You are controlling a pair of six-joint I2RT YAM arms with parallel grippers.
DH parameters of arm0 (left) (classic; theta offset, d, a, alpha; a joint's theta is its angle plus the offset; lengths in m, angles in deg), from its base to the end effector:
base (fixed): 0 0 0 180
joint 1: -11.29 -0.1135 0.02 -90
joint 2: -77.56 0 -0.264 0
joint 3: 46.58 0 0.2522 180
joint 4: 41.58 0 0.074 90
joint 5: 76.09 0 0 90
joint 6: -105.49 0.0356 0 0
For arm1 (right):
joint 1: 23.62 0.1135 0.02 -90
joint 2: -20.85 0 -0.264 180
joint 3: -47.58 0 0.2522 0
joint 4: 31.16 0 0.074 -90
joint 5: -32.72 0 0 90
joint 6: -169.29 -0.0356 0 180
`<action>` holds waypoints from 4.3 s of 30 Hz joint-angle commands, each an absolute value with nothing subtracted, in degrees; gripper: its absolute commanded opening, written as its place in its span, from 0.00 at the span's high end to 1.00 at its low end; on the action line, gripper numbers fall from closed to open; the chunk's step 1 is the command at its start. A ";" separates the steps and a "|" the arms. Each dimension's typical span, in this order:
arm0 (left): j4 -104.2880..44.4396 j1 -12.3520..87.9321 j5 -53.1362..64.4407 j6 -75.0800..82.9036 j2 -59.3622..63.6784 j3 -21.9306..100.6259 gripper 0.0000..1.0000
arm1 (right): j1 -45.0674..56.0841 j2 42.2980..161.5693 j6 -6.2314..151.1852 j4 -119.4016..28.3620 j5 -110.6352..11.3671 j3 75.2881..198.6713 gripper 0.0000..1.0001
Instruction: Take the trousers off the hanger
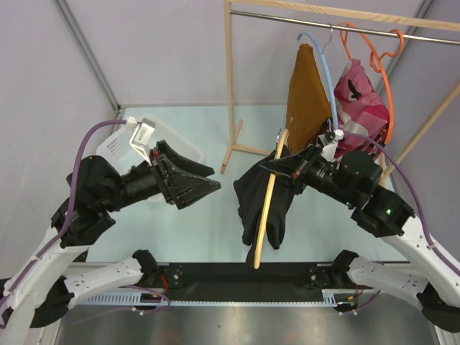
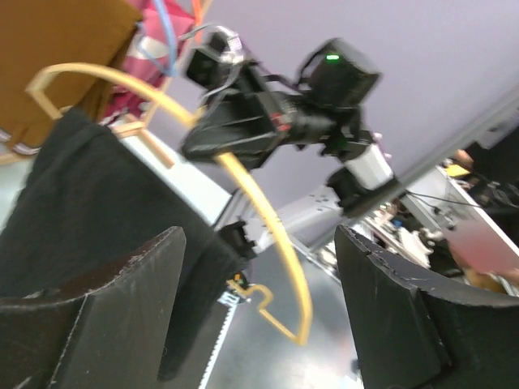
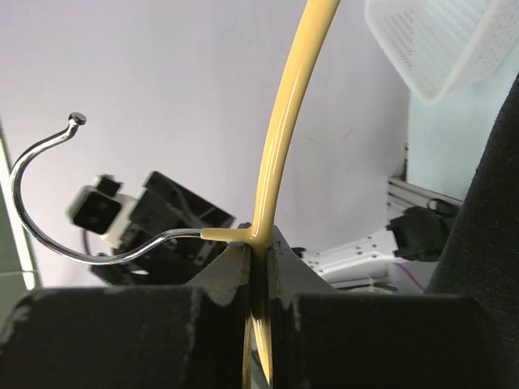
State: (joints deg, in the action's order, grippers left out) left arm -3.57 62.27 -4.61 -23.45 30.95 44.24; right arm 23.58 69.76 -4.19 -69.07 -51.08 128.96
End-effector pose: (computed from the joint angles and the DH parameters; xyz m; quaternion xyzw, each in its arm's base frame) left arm 0.0709 -0.1054 0.4928 0.1882 0.6429 -0.5951 0.4439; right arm 0.1114 0.1260 0.4375 0.1954 0.7134 0.6272 0.2439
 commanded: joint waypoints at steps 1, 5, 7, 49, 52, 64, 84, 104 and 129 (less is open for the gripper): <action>0.48 62.44 0.38 -21.07 29.67 44.26 0.20 | 22.79 66.65 -12.72 -59.42 -54.54 133.50 1.00; 0.30 62.97 1.34 -20.64 28.26 45.57 0.16 | 22.35 66.55 -16.15 -58.38 -56.92 135.96 1.00; 0.22 64.71 3.01 -20.02 27.65 45.93 0.14 | 22.09 67.17 -18.25 -57.41 -57.01 137.45 1.00; -21.58 95.05 36.29 1.16 23.17 37.49 0.00 | 20.59 70.86 -27.06 -48.35 -63.69 147.74 1.00; -21.75 95.05 40.18 4.14 22.37 37.40 0.00 | 20.68 70.95 -27.14 -48.00 -62.90 148.36 1.00; -19.91 95.05 46.43 7.84 23.34 36.26 0.17 | 20.77 72.00 -29.43 -42.82 -53.33 149.15 1.00; -14.01 95.05 63.49 13.73 14.81 40.48 0.00 | 20.68 72.00 -32.24 -38.60 -47.61 148.71 1.00; -41.62 94.35 71.39 38.34 5.67 42.06 0.58 | 20.77 66.91 -30.22 -41.58 -48.04 147.04 1.00; -30.55 94.78 64.80 31.66 10.25 54.80 1.00 | 20.94 53.11 -25.91 -56.79 -51.21 137.90 1.00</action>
State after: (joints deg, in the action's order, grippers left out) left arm -27.90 96.08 61.05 33.91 8.35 46.97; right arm 20.17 56.77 -24.04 -61.11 -54.01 137.81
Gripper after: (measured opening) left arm 0.243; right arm 0.067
